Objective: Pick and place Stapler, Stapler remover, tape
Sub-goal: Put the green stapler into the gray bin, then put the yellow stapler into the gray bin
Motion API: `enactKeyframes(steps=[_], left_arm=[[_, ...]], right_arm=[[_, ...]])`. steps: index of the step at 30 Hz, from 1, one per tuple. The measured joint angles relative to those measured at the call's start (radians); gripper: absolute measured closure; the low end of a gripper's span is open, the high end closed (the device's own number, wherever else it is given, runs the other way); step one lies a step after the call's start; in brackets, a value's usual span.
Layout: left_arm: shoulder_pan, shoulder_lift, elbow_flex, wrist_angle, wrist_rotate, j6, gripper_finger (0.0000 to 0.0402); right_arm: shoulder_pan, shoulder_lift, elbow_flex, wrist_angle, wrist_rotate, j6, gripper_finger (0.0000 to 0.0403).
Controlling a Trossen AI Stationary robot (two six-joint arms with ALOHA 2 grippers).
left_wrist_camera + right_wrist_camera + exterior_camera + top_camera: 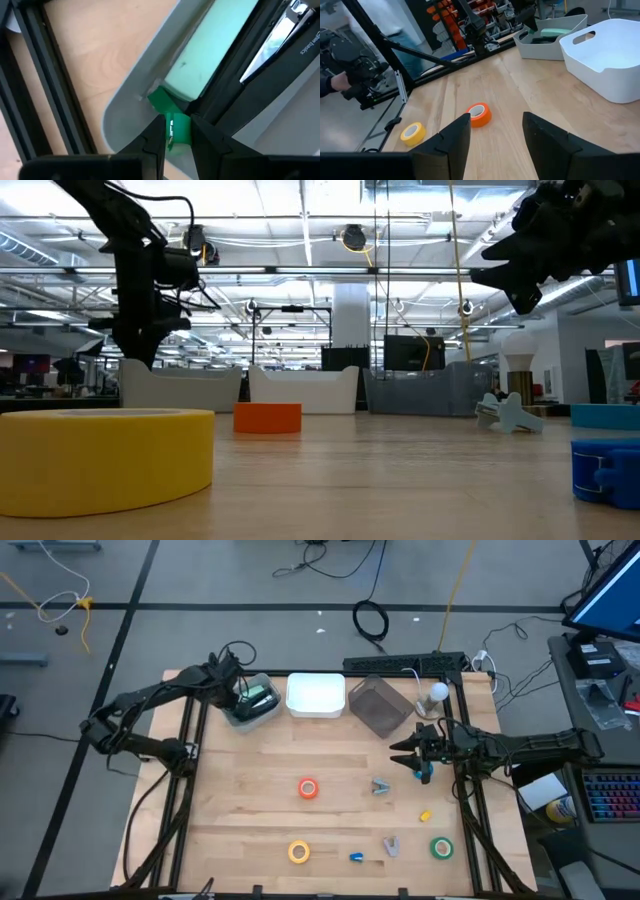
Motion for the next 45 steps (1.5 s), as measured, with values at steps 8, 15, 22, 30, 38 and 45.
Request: enactKeyframes(steps=[8,15,22,30,38,45], left_arm=[[0.000,0.043,0.000,0.002,0.000,-0.020,0.0330],[0.000,0.062,0.000,0.009,0.000,-0.021,0.0329],[0.000,0.062,0.000,0.038,-0.003,-0.027,0.0328],[0.000,0.062,0.000,0.050,-0.019,-0.031,0.0280],[0.000,0.056,0.000,0.048,-0.019,-0.031,0.0244],[0.000,0.002,0.000,0.047,0.008,-0.037,0.0243]], right_arm=[[0.000,0.000,0.000,0.000,0.000,0.000,0.0228],[0.000,0.000,0.000,0.000,0.000,0.000,0.0229],[0.000,0.000,0.000,0.000,-0.001,0.000,0.0229],[0.000,0.000,0.000,0.000,-0.002,0.014,0.0228],[0.000,0.000,0.000,0.000,-0.002,0.019,0.0231],[0.000,0.000,0.000,0.000,-0.002,0.019,0.0227]])
